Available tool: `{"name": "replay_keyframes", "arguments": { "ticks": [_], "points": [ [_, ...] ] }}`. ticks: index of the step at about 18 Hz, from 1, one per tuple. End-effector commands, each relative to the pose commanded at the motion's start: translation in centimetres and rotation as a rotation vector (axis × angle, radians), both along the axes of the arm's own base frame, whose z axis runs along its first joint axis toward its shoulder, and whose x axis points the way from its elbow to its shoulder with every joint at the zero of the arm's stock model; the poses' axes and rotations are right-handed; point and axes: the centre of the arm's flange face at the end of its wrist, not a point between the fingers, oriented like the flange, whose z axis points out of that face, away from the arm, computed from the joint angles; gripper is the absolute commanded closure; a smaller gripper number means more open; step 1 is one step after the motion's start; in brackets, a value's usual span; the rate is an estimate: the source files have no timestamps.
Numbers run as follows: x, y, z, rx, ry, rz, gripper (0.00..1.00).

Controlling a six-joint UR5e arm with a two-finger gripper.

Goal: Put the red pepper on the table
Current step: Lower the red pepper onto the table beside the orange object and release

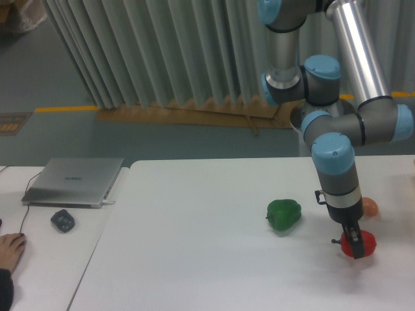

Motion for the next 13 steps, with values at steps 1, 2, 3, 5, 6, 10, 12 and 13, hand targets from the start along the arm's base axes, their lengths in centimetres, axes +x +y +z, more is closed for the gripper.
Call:
{"name": "replay_keyframes", "arguments": {
  "ticks": [1, 2, 3, 5, 6, 10, 12, 13],
  "points": [
    [0.1, 0.1, 0.1, 0.002, 0.000, -0.002, 0.00],
    [0.1, 0.1, 0.4, 0.005, 0.003, -0.002, 0.00],
    [0.0, 0.0, 0.4, 0.004, 0.003, -0.006, 0.00],
    [-0.1, -0.1, 1.1, 0.012, 0.012, -0.009, 0.00],
    [-0.6, -0.6, 2.0, 0.023, 0.022, 0.001, 0.00],
    [-1.9, -2.3, 5.3, 0.121, -0.008, 0.048, 0.00],
    [-3.6, -4.0, 7.2, 0.112, -0.040, 0.074, 0.00],
    [-5.0, -5.1, 8.3, 0.082, -0.067, 0.085, 0.00]
  ]
}}
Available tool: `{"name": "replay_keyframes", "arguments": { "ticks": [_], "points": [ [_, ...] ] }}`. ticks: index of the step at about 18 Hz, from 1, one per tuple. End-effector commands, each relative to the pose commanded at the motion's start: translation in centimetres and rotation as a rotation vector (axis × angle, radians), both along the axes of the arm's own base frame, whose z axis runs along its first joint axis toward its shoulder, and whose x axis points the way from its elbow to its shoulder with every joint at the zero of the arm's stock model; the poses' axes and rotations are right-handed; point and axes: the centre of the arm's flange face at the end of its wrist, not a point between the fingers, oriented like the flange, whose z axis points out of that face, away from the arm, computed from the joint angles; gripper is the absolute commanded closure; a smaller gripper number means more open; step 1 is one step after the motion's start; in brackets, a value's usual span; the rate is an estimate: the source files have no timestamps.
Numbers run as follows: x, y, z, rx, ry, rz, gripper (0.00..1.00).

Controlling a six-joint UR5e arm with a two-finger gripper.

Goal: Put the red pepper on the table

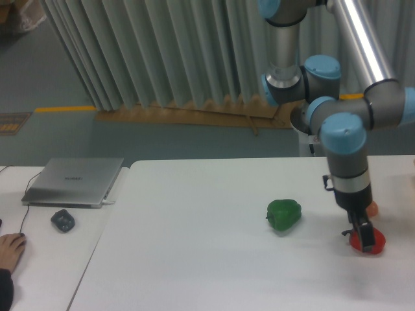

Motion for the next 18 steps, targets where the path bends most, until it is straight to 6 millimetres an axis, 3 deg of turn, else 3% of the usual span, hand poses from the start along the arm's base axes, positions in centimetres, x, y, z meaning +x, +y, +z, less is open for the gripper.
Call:
{"name": "replay_keyframes", "arguments": {
  "ticks": [3, 4, 7, 10, 18],
  "points": [
    [-3.9, -3.4, 3.2, -0.067, -0.064, -0.127, 0.00],
    [-5.5, -5.0, 3.5, -0.066, -0.070, -0.183, 0.00],
    [-6.9, -6.6, 3.7, -0.037, -0.079, -0.177, 0.00],
    [-6.4, -6.9, 4.5, -0.019, -0.075, -0.174, 0.00],
    [-6.7, -7.8, 2.6, -0.024, -0.089, -0.160, 0.00]
  ]
}}
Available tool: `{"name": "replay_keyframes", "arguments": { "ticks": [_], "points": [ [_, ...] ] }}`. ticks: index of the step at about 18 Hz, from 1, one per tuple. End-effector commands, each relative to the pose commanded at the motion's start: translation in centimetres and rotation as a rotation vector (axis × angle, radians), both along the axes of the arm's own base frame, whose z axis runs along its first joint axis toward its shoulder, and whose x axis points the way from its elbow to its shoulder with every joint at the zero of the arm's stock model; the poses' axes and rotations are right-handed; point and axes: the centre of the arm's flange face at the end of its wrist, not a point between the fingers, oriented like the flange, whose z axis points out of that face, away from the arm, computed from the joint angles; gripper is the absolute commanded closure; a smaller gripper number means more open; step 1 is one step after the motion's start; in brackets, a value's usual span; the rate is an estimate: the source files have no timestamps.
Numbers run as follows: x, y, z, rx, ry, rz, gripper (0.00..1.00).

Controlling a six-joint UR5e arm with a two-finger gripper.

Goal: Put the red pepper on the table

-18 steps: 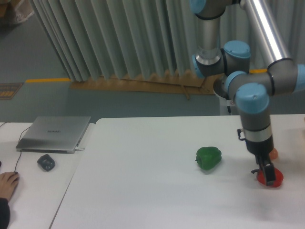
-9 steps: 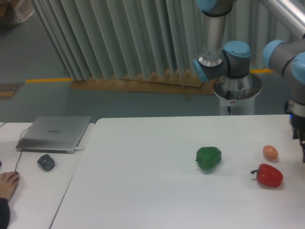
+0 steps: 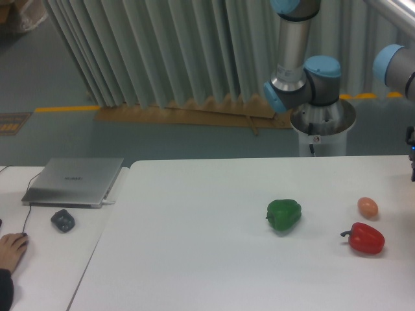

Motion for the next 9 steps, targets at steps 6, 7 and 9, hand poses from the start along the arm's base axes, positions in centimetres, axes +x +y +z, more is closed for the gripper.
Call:
{"name": "replay_keyframes", "arguments": {
  "ticks": [6, 7, 9],
  "points": [
    [0.05, -0.04, -0.61, -0.001, 0.001, 0.000, 0.00],
    [0.08, -0.06, -0.52, -0.001, 0.002, 0.000, 0.00],
    [0.09, -0.06, -0.57, -0.001, 0.002, 0.000, 0.00]
  ]
}}
